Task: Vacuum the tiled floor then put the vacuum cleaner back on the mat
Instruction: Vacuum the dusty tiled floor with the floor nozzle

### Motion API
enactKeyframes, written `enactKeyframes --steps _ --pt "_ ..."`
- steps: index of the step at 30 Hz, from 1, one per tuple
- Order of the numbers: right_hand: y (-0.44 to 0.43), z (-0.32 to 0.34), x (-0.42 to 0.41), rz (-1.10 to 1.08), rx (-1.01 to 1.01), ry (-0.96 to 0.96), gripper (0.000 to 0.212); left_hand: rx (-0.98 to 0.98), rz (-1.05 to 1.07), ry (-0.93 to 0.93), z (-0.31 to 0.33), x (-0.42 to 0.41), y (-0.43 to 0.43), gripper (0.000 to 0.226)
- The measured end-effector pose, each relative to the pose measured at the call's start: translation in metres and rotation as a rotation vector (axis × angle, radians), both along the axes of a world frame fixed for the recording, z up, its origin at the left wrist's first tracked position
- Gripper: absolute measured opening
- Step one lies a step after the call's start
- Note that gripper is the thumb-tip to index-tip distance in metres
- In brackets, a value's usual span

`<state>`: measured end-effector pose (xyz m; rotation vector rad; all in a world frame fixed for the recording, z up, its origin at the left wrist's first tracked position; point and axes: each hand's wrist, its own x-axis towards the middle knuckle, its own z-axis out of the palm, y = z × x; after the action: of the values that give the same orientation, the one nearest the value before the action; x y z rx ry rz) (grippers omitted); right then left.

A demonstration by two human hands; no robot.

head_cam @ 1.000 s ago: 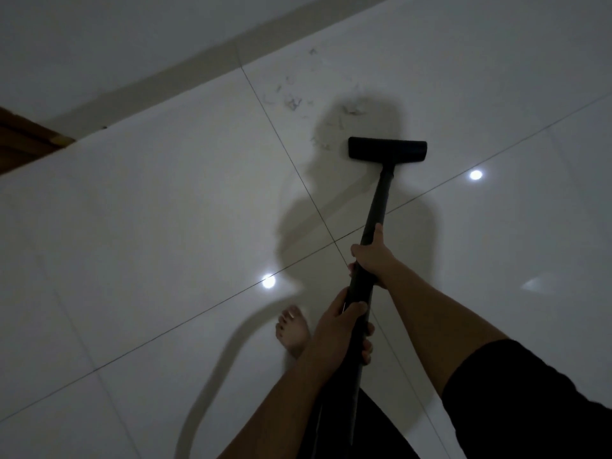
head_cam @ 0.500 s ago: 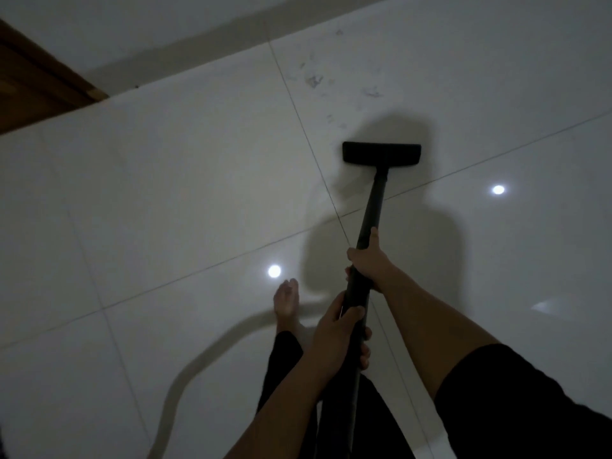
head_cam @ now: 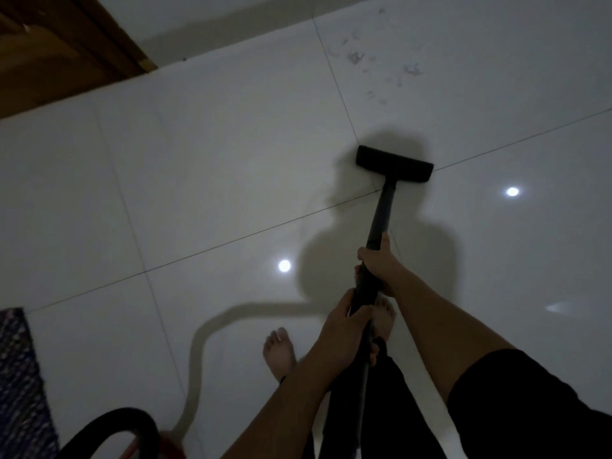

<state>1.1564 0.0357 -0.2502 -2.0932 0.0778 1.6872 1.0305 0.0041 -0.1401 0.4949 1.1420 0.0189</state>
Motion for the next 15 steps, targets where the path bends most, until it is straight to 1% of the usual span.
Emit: enactKeyframes --steps 6,11,15 --pt "-0.004 0.003 -0.088 -0.063 0.017 0.057 0.084 0.04 -0.108 0.106 -0.001 -0.087 -0.002 0.033" --pt "0.006 0.009 -0.14 -0.056 0.051 0.109 0.083 0.036 -0.04 0.116 0.006 -0.136 0.006 0.036" --pt "0.013 0.011 -0.161 -0.038 0.06 0.126 0.083 0.035 -0.011 0.099 0.011 -0.153 0.009 0.035"
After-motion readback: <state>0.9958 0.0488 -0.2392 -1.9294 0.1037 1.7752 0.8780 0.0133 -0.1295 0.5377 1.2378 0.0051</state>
